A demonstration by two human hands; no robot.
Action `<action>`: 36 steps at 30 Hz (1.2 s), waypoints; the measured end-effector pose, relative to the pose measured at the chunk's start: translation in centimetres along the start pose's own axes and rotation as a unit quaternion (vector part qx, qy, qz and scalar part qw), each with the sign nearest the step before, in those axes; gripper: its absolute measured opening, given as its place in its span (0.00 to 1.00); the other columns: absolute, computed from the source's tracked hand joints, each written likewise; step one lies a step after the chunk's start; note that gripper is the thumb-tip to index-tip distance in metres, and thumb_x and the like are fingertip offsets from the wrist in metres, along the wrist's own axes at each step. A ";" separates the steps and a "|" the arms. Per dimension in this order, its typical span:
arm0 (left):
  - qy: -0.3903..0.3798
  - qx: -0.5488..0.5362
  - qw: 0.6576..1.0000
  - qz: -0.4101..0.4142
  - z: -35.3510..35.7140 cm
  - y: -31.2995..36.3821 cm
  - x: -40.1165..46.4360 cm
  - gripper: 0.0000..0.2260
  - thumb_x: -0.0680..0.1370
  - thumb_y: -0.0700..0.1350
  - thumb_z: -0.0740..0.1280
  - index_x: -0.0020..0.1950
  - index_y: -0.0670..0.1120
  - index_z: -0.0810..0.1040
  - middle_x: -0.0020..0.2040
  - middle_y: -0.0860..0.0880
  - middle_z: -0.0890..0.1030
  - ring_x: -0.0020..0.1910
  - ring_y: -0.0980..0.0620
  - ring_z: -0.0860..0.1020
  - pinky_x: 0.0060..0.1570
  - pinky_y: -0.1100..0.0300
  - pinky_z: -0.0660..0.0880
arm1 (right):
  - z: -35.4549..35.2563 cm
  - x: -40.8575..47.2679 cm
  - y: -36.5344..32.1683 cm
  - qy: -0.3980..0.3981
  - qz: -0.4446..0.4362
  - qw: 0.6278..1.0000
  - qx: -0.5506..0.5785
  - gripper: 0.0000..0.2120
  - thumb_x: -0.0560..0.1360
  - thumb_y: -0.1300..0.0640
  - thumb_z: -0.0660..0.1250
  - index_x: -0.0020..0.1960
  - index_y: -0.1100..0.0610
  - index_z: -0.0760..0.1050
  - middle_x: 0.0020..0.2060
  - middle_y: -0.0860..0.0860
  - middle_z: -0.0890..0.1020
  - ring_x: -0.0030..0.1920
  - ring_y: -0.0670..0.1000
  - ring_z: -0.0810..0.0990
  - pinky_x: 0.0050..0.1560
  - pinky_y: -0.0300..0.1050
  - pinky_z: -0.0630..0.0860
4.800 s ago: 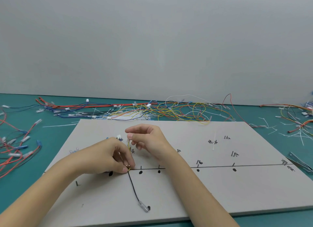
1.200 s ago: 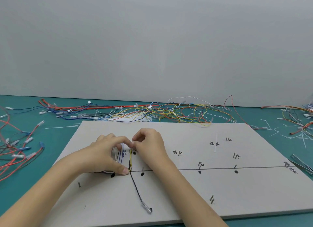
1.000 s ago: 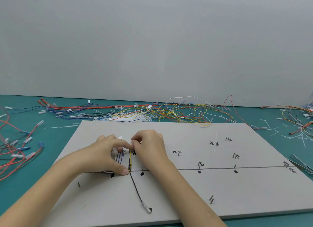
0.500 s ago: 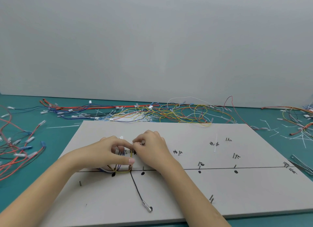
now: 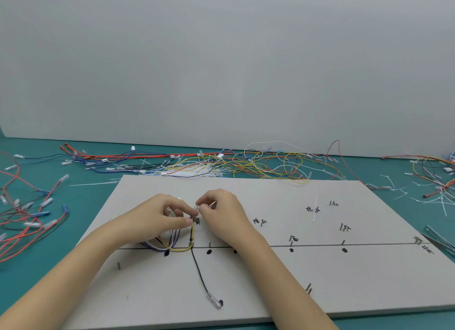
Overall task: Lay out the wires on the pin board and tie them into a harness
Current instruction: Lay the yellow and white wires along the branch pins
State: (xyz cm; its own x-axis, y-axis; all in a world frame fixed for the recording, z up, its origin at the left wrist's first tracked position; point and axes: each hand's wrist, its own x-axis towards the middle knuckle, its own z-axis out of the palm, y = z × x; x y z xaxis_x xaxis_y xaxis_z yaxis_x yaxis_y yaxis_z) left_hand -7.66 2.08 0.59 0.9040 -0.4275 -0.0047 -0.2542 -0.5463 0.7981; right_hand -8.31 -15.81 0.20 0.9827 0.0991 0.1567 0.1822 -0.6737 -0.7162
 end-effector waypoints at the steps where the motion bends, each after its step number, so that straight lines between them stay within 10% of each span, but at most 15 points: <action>1: 0.004 -0.005 1.000 -0.002 0.0 0.0 0.0 0.07 0.75 0.47 0.72 0.48 0.60 0.85 0.33 0.60 0.75 0.29 0.59 0.66 0.30 0.69 0.64 | 0.0 0.0 0.0 0.002 -0.002 1.000 0.001 0.11 0.72 0.60 0.62 0.46 0.52 0.83 0.37 0.41 0.77 0.47 0.50 0.78 0.56 0.52 0.75; 30: 0.067 0.061 0.996 0.020 -0.5 0.5 -0.1 0.13 0.76 0.44 0.70 0.41 0.63 0.84 0.42 0.55 0.82 0.33 0.57 0.71 0.35 0.66 0.69 | 0.3 0.3 0.9 -0.007 -0.010 1.000 0.017 0.16 0.72 0.66 0.57 0.48 0.53 0.81 0.48 0.50 0.82 0.54 0.52 0.77 0.59 0.51 0.73; 36: -0.054 0.025 0.998 -0.032 -2.1 0.4 -0.7 0.03 0.72 0.48 0.76 0.39 0.51 0.86 0.36 0.48 0.84 0.33 0.56 0.77 0.37 0.63 0.74 | 0.4 0.5 1.2 -0.004 -0.005 1.000 0.020 0.16 0.73 0.65 0.57 0.47 0.52 0.81 0.47 0.49 0.83 0.52 0.52 0.77 0.57 0.51 0.74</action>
State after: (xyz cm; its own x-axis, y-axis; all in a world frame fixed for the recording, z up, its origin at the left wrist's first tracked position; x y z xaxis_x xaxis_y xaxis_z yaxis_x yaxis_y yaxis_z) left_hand -7.67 3.67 2.19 0.8774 -0.4643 -0.1206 -0.2170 -0.6084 0.7634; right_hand -7.60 -16.32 -0.83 0.9809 0.1127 0.1584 0.1936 -0.6424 -0.7415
